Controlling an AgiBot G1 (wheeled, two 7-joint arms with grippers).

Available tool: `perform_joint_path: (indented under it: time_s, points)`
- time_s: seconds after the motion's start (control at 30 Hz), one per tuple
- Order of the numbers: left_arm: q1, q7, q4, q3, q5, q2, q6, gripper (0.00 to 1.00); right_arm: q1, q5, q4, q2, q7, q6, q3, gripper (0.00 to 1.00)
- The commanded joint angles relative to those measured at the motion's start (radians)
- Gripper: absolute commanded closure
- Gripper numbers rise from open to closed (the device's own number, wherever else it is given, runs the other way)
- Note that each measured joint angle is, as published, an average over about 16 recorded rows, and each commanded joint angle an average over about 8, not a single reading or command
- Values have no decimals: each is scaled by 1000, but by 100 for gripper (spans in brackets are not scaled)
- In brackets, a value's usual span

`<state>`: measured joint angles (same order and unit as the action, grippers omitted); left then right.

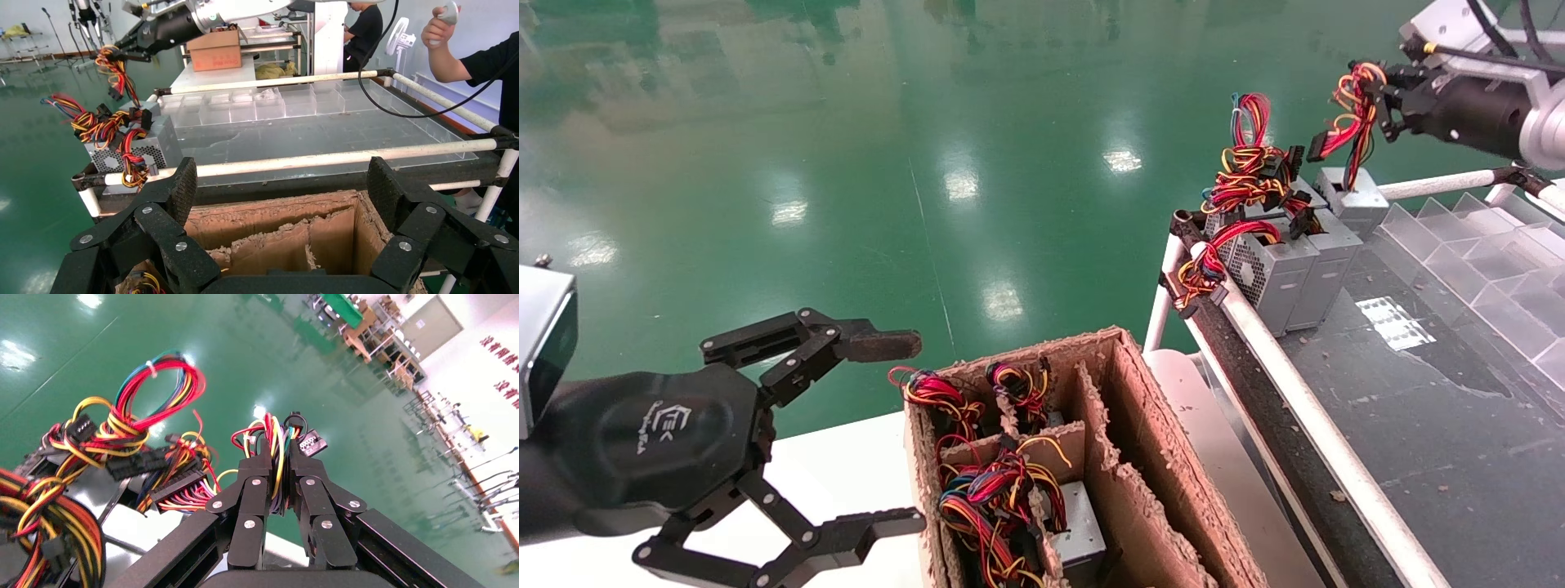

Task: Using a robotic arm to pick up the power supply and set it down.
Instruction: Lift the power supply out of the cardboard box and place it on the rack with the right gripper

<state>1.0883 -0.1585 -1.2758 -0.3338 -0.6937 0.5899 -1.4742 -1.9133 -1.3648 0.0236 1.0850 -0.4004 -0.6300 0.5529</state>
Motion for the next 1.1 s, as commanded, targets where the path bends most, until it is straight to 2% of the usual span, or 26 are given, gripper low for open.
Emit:
perform_joint_path:
  time_s: [0.03,1.1]
  points:
    - [0,0,0,0,0,0,0,0,8,6,-2,2,-7,7,-4,100]
    - [0,0,0,-1,1,0,0,0,39,39,6,46,-176,13,-27,100]
